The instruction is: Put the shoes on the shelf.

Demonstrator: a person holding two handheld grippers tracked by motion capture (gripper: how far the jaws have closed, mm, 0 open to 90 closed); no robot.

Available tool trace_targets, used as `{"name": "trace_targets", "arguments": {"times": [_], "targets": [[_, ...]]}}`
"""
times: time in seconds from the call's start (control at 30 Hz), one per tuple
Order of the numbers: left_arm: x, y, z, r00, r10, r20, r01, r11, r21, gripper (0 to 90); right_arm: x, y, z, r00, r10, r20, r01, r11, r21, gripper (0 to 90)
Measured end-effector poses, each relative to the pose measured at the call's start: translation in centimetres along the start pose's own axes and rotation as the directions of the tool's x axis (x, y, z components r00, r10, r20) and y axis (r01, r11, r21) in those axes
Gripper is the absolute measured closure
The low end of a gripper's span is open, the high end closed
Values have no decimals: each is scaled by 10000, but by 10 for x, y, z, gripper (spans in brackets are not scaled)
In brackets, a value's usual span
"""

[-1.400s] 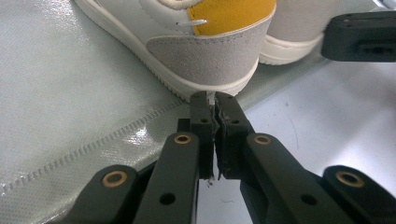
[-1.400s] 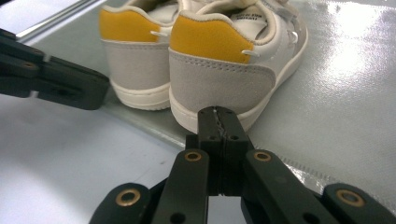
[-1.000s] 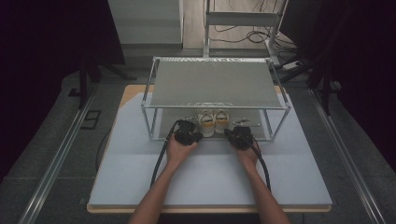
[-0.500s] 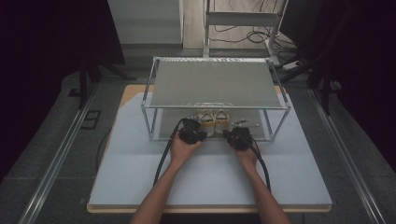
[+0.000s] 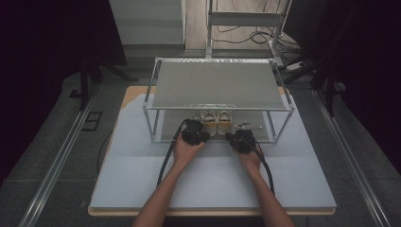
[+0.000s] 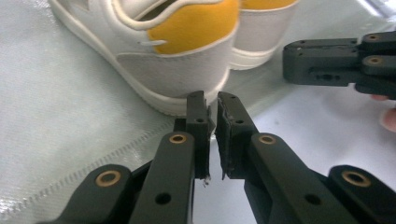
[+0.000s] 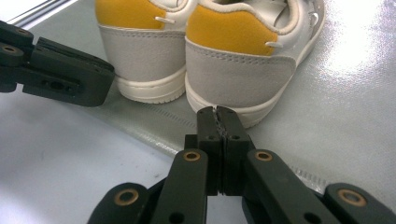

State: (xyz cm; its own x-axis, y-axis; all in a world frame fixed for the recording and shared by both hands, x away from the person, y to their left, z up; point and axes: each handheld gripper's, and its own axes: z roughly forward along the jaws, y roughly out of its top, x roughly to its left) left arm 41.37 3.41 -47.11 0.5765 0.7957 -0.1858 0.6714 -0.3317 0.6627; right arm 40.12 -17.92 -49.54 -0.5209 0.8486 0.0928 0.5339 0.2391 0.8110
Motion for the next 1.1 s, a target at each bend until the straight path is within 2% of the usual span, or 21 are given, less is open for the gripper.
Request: {"name": "trace_targets", "arguments": {"times": [0.13, 0.2, 0.23, 0.3, 0.37, 0.47, 0.57, 0.6, 0.63, 0.83, 0.87, 0.9, 1.1], "targets": [[-6, -6, -9, 9994, 273, 199, -265, 9988, -402, 797, 0, -2, -7, 9998, 83, -156, -85, 9999, -129, 854], [-8, -10, -16, 9985, 510, 196, -500, 9976, -489, 730, 0, -3, -16, 9994, -40, -348, 32, 9997, -224, 775], [-10, -13, -19, 9992, 303, 268, -288, 9980, -557, 730, 0, -3, -16, 9994, -40, -348, 32, 9997, -224, 775], [-14, -18, -26, 9998, 78, 199, -65, 9977, -679, 662, 1, -4, -23, 9987, -174, -473, 158, 9993, -343, 728], [-15, -22, -31, 9998, 172, 141, -162, 9974, -708, 603, 3, -5, -29, 9982, -259, -533, 240, 9990, -374, 657], [-17, -30, -40, 9996, 235, 126, -224, 9966, -798, 542, 3, -9, -41, 9961, -308, -827, 268, 9984, -491, 608], [-17, -40, -49, 9998, 197, 98, -188, 9958, -891, 521, 3, -11, -47, 9961, -334, -819, 295, 9984, -488, 590], [-16, -43, -53, 9997, 240, 84, -232, 9956, -908, 518, 2, -14, -56, 9955, -333, -883, 281, 9978, -599, 580], [-16, -47, -56, 9998, 194, 85, -185, 9952, -961, 518, 2, -14, -56, 9955, -333, -883, 281, 9978, -599, 580], [-9, -70, -79, 9999, 104, 11, -102, 9932, -1156, 498, -3, -25, -81, 9948, -333, -958, 267, 9972, -694, 551], [-7, -78, -86, 10000, -17, 14, 19, 9924, -1233, 496, -4, -30, -88, 9951, -352, -920, 280, 9966, -779, 544], [-7, -78, -86, 10000, -17, 14, 19, 9924, -1233, 491, -4, -30, -88, 9951, -352, -920, 280, 9966, -779, 544], [4, -105, -101, 9985, -133, -530, 68, 9927, -1206, 460, -12, -49, -108, 9962, -404, -774, 351, 9970, -693, 522]]}}
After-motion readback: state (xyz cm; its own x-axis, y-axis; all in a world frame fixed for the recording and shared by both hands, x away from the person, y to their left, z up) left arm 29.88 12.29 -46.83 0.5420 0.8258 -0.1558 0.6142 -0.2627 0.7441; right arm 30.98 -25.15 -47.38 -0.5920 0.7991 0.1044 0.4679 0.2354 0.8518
